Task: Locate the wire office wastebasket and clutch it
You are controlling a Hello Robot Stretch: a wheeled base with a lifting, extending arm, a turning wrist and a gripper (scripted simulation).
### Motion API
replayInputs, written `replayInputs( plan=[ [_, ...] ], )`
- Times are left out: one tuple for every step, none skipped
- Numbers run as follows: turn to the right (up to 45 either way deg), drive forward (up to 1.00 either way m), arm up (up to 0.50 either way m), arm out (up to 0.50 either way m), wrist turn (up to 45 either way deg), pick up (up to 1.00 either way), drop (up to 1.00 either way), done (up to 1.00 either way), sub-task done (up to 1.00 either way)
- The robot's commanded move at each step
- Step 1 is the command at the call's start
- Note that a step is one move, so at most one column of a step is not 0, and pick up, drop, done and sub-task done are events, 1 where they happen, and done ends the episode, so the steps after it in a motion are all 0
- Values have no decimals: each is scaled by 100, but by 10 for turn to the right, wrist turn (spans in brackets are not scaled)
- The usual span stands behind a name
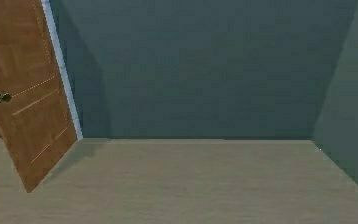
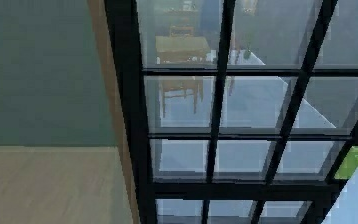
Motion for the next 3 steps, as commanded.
replayInputs(
  plan=[
    [0,45,0,0,0,0,0,0,0],
    [-450,0,0,0,0,0,0,0,0],
    [-390,0,0,0,0,0,0,0,0]
  ],
)
